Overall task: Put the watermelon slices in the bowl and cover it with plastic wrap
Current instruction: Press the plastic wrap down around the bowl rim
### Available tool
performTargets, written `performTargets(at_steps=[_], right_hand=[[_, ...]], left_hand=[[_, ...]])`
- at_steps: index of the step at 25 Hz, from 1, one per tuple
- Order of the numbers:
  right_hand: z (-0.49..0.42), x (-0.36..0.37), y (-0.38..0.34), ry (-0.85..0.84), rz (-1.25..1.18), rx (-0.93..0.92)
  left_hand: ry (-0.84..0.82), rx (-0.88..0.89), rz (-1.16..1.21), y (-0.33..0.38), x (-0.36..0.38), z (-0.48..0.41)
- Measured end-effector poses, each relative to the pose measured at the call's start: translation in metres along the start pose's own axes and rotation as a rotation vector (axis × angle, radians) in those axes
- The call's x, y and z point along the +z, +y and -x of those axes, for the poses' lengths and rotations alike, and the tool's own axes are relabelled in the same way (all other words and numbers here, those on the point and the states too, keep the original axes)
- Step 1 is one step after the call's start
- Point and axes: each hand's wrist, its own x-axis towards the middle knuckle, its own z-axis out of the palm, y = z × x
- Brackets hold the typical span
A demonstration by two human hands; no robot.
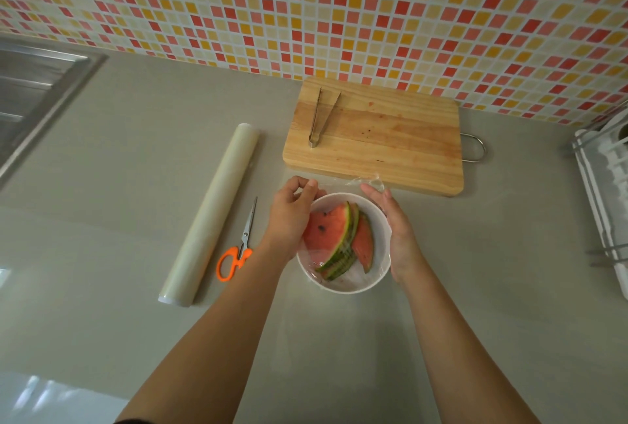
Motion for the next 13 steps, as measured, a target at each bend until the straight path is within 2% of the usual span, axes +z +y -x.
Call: performTargets(at_steps=[3,7,10,13], right_hand=[[0.002,0.003,-0.001,0.021,0.058,-0.013],[0.002,0.005,-0.004,0.027,0.008,0.042],[0.000,0.008,-0.006,0.066,0.075,0.109],[-0.005,0.010,-0.007,0.157,0.272,0.157]], left_hand=[[0.011,0.028,-0.063,0.001,0.001,0.000],[0.032,0.028,-0.078,0.000,0.002,-0.002],[0.060,-0.078,-0.062,-0.002,0.002,-0.008],[0.070,-0.215,-0.007,-0.001,0.002,-0.010]])
